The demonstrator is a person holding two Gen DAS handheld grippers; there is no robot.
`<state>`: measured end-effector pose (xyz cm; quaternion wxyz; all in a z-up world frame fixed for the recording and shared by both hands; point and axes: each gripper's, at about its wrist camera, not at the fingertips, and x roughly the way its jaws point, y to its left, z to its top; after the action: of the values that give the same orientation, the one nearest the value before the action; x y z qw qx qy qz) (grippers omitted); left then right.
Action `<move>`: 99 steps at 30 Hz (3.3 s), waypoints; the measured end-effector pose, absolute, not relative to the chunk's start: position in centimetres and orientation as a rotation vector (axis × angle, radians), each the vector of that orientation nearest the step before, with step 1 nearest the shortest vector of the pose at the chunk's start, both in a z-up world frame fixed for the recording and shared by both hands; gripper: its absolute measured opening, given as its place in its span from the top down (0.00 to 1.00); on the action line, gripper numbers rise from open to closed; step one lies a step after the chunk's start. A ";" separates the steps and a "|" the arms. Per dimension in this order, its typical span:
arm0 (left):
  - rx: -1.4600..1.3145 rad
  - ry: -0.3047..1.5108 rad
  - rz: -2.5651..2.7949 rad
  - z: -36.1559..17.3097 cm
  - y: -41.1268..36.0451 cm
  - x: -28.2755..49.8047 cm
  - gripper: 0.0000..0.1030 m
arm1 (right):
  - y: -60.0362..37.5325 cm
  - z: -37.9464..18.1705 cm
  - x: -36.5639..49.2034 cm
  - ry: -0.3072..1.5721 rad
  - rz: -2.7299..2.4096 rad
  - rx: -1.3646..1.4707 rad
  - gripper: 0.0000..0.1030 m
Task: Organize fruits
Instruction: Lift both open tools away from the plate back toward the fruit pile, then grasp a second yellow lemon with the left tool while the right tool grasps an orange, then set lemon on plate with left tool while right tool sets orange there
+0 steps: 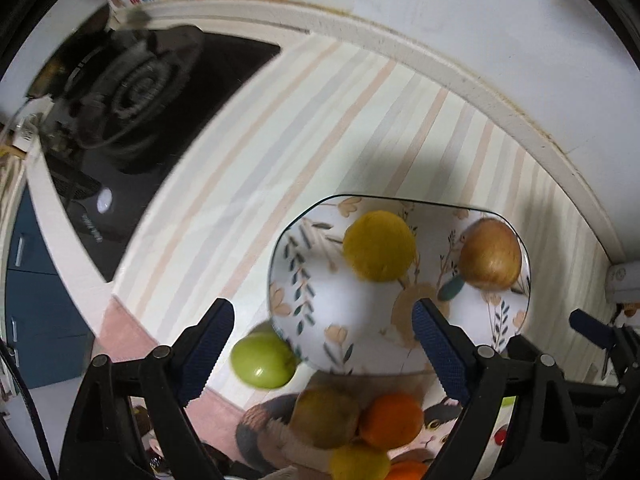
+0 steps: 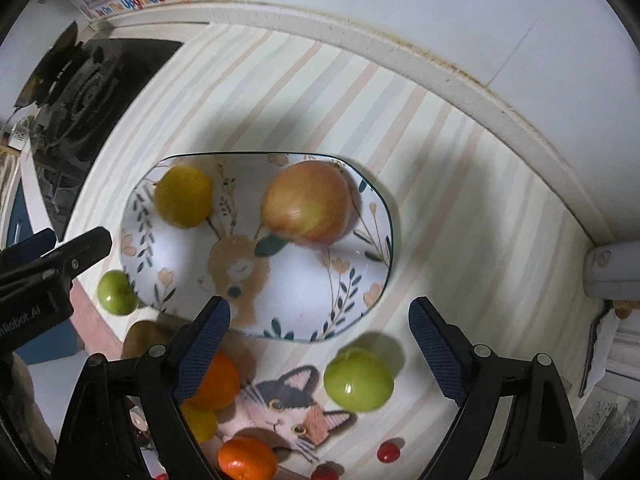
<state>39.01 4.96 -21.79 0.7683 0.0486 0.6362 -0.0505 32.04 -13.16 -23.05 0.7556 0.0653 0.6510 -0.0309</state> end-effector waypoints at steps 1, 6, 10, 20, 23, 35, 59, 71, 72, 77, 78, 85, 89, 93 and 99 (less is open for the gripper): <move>0.108 1.364 -0.113 -21.2 5.5 38.0 0.12 | -12.9 -22.5 31.5 1.404 -0.066 0.143 0.10; 0.128 1.297 -0.119 -18.9 6.1 35.3 0.12 | -12.4 -19.9 30.4 1.340 -0.056 0.155 0.10; 0.134 1.261 -0.129 -17.5 5.6 33.6 0.12 | -11.9 -17.5 28.6 1.300 -0.038 0.156 0.10; 0.101 1.173 -0.157 -12.7 6.2 29.5 0.12 | -12.0 -13.3 23.9 1.227 0.001 0.202 0.10; 0.089 1.171 -0.157 -12.4 6.6 28.3 0.12 | -11.9 -14.2 22.2 1.268 0.027 0.241 0.10; 0.187 1.366 -0.073 -21.4 8.9 24.8 0.07 | -8.3 -29.7 17.6 1.656 0.165 0.409 0.10; 0.154 1.586 -0.284 -30.0 4.5 24.5 0.07 | -10.0 -32.3 16.0 1.605 0.060 0.291 0.34; 0.150 1.589 -0.315 -33.1 4.5 25.1 0.41 | -11.3 -33.0 17.0 1.638 0.066 0.306 0.33; 0.156 1.590 -0.309 -33.1 4.8 24.9 0.41 | -11.2 -33.0 17.1 1.640 0.064 0.300 0.33; 0.161 1.580 -0.291 -33.3 6.3 23.5 0.41 | -11.3 -33.0 16.5 1.641 0.061 0.299 0.27; 0.159 1.576 -0.288 -33.4 6.3 23.3 0.41 | -11.3 -32.9 16.5 1.639 0.063 0.300 0.26; 0.174 1.557 -0.278 -33.3 5.7 23.1 0.41 | -12.7 -32.3 16.1 1.596 0.058 0.343 0.33; 0.180 1.557 -0.281 -32.9 5.6 23.2 0.41 | -12.8 -31.8 15.7 1.577 0.042 0.309 0.33; 0.166 1.543 -0.297 -31.0 5.1 23.2 0.41 | -13.3 -30.6 15.7 1.552 0.042 0.354 0.34; 0.076 1.470 -0.375 -25.0 4.9 24.9 0.41 | -14.3 -26.1 17.4 1.433 0.075 0.430 0.34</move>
<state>24.93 4.92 -24.98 0.7253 0.0343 0.6663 -0.1698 17.39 -14.28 -26.09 0.7322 0.1956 0.6515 0.0342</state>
